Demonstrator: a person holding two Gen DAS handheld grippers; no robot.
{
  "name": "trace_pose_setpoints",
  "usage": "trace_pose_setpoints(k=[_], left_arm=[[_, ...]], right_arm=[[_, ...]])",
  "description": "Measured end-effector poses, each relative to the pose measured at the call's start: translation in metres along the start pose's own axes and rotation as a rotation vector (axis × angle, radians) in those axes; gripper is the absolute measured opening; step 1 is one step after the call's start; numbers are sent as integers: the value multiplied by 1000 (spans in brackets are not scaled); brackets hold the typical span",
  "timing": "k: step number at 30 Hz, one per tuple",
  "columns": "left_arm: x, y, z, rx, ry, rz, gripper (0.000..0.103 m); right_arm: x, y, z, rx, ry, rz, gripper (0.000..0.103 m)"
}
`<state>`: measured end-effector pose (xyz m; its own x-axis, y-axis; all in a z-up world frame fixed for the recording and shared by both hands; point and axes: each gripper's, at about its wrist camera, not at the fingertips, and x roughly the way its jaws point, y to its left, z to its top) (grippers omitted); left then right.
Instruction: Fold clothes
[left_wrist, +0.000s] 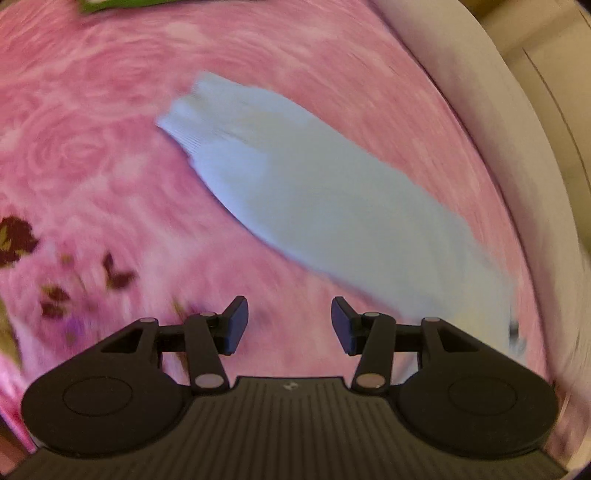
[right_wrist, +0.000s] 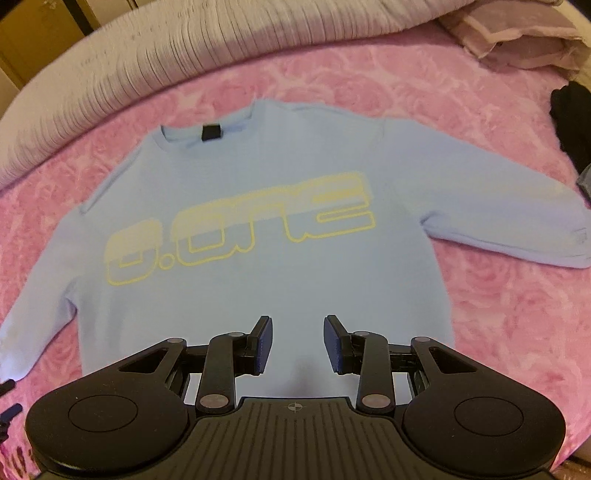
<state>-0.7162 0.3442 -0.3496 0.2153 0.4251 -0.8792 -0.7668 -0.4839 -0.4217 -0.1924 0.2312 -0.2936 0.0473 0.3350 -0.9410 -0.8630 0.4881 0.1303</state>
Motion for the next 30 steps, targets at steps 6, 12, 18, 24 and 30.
trace_pose_setpoints(k=[6,12,18,24,30], left_arm=[[18,44,20,-204,-150,-53,45],[33,53,19,-265,-254,-67,44],[36,31,19,-141,-333,37,5],[-6,-72,4,337,-518,79,4],[-66,-212,-94,734,-510,-391,6]], right_arm=[[38,1,4,-36,44,-23,35],[66,-10,3,-45,93,-35,35],[74,-33,10,-64,87,-33,35],[61,-76,24,-21,49,-59,35],[46,-126,31,67,16,-103,35]])
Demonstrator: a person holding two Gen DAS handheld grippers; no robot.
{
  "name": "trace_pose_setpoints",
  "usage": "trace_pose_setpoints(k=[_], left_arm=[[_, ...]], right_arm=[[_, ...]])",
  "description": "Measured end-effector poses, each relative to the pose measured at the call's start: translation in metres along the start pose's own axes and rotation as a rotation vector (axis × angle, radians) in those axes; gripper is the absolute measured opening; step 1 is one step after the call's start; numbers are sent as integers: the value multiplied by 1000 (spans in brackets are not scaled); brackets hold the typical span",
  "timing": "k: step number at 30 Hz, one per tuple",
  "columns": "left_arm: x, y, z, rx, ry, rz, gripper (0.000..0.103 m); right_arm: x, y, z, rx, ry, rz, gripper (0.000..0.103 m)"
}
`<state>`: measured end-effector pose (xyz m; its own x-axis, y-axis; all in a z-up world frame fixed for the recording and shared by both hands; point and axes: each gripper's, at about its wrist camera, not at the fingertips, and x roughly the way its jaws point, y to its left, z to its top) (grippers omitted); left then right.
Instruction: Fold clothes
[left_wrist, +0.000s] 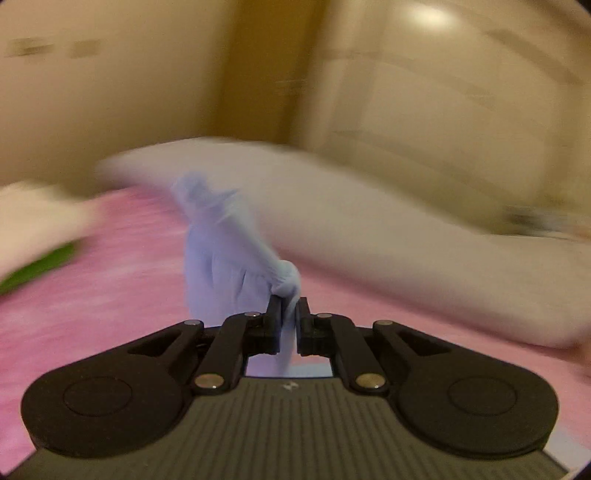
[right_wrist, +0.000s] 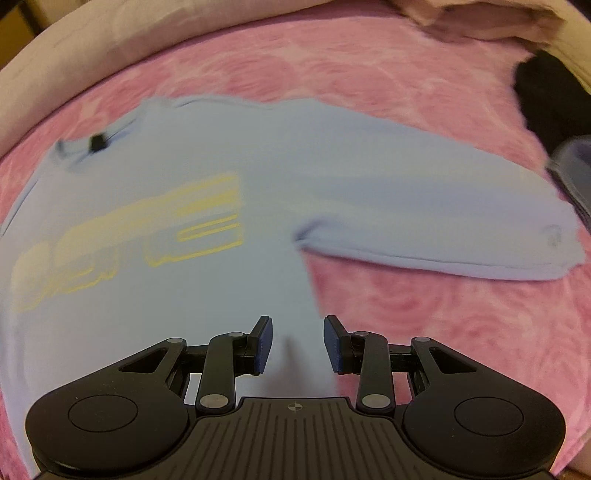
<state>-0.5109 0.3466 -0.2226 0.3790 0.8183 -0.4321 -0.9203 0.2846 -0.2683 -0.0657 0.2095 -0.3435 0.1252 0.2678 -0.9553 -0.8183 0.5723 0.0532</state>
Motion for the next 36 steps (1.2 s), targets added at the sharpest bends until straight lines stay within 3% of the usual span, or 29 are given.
trace_pose_setpoints(k=[1,2,3,4,6,9,14,18,25,29,33,34,35,36], left_arm=[[0,-29,-2,30,16,-106,12],[5,-53,-11,45,64,-192,24],[11,-72,-23,51,131,-265,29],[18,-87,-39,49,206,-314,34],[32,-106,-73,39,361,-360,33],[36,-99,-113,7,515,-286,31],[28,-45,-135,-57,636,-114,28],[30,-12,-135,-37,671,-24,28],[43,-10,-135,-62,665,-22,28],[57,-9,-138,-74,673,-33,28],[71,-4,-142,-67,684,-46,28],[75,-3,-144,-63,688,-44,28],[78,-3,-145,-59,689,-41,28],[80,-3,-145,-55,689,-40,28]], right_arm=[[-2,-6,1,15,-5,-3,35],[-3,-12,1,29,-10,-6,35],[-5,-17,1,44,-13,-10,35],[-6,-21,2,57,-15,-13,35],[-6,-26,3,80,-20,-7,35],[-6,-32,0,102,-30,12,35],[6,-32,-3,130,-29,83,35],[18,-18,-2,197,-55,290,35],[79,31,9,401,32,650,35],[105,56,14,478,60,679,35],[119,65,19,497,26,670,35],[120,69,22,475,16,664,28],[117,73,26,435,-4,657,6],[114,77,30,396,-27,651,5]])
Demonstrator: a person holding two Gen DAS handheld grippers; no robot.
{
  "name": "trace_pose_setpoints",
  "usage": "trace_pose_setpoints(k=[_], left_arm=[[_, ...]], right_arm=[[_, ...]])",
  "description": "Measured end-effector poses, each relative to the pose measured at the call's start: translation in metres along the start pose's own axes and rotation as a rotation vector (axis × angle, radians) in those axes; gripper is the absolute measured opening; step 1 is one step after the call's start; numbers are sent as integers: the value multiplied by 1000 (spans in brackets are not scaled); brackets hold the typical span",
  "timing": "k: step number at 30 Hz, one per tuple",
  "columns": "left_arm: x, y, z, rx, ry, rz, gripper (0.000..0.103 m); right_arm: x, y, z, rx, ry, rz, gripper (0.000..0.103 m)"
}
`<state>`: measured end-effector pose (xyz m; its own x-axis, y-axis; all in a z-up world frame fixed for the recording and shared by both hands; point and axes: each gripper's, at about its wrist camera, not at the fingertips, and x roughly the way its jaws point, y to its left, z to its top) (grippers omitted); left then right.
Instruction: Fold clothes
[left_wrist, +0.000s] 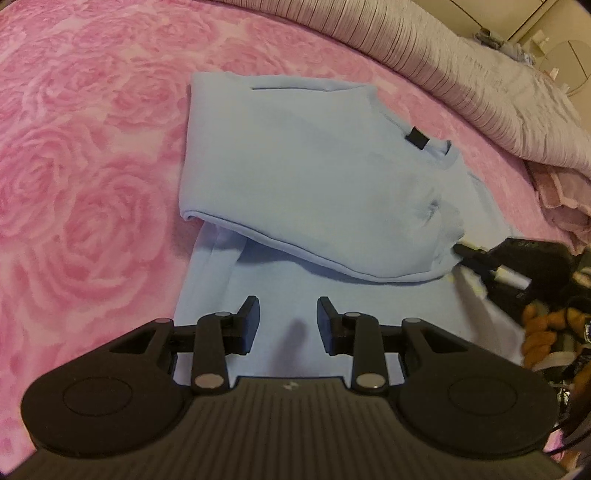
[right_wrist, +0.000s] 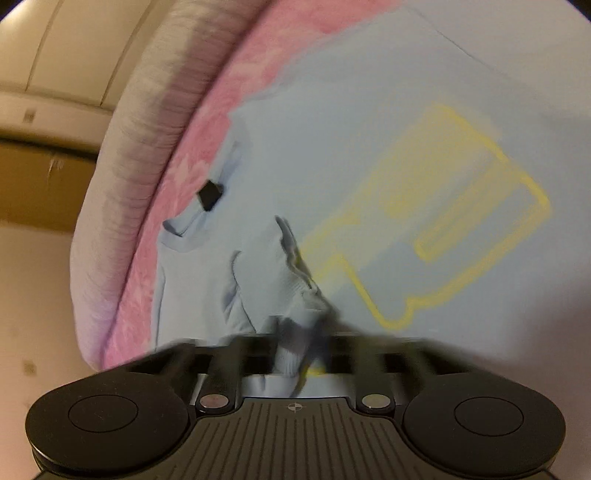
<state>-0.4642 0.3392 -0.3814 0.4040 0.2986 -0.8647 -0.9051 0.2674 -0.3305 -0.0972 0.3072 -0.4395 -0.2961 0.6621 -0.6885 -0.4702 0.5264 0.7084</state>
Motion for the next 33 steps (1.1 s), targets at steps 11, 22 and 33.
trace_pose_setpoints(k=[11,22,33], left_arm=[[16,-9,9,55,-14,11,28],[15,4,15,38,-45,108,27],[17,11,16,27,-50,148,18]], right_arm=[[-73,9,30,-229,-278,-103,5],[-87,-1,25,-232,-251,-120,5],[-71,-22,22,-170,-141,-249,5]])
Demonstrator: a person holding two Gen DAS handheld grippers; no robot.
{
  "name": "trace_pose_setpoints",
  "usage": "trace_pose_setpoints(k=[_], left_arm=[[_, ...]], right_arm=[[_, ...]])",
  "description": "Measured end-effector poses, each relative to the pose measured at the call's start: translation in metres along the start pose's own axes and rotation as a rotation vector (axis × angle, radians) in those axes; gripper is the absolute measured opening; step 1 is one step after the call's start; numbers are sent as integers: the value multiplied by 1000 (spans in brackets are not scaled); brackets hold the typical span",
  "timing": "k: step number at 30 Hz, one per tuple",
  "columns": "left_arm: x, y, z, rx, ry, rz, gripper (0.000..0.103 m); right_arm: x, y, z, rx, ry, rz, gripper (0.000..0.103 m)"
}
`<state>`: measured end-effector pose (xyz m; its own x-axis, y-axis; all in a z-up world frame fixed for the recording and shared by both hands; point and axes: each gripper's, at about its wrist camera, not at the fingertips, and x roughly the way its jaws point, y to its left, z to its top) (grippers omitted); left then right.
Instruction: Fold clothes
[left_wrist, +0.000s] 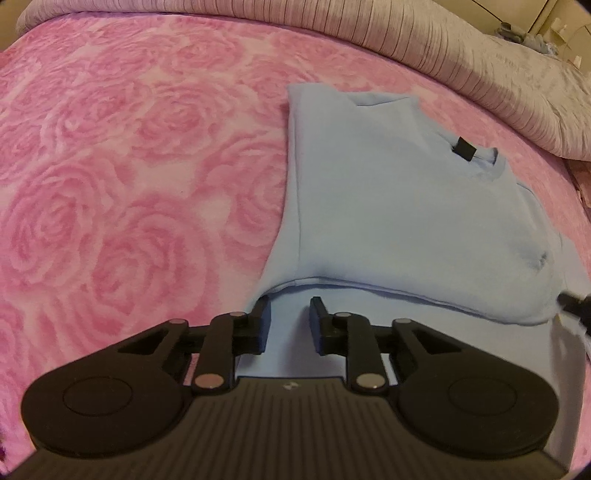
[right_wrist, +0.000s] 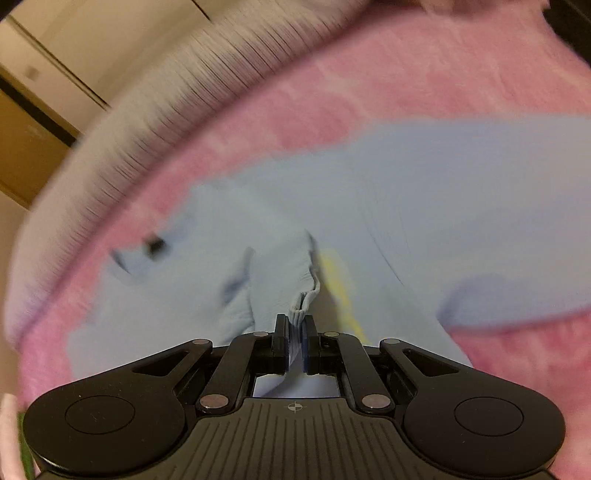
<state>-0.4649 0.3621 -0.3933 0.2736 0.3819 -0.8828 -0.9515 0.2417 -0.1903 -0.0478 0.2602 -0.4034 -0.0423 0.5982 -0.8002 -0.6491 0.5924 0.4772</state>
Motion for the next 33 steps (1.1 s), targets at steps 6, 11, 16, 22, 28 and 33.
trace_pose_setpoints(k=[6,11,16,22,28,33], left_arm=[[-21,-14,-2,65,1,0,18],[-18,-39,-20,108,59,-13,21],[-22,-65,-37,115,81,27,21],[-31,-110,-37,155,105,4,23],[-26,-152,-33,190,74,-16,23],[-18,-171,-27,204,60,-21,23]], right_arm=[[-11,5,5,-60,16,-60,19],[-30,-2,-10,-177,48,-138,20],[-57,-44,-14,-69,81,-131,20],[-114,-138,2,190,-14,-199,21],[-164,-266,4,684,-230,-117,26],[-181,-327,-3,899,-402,-71,33]])
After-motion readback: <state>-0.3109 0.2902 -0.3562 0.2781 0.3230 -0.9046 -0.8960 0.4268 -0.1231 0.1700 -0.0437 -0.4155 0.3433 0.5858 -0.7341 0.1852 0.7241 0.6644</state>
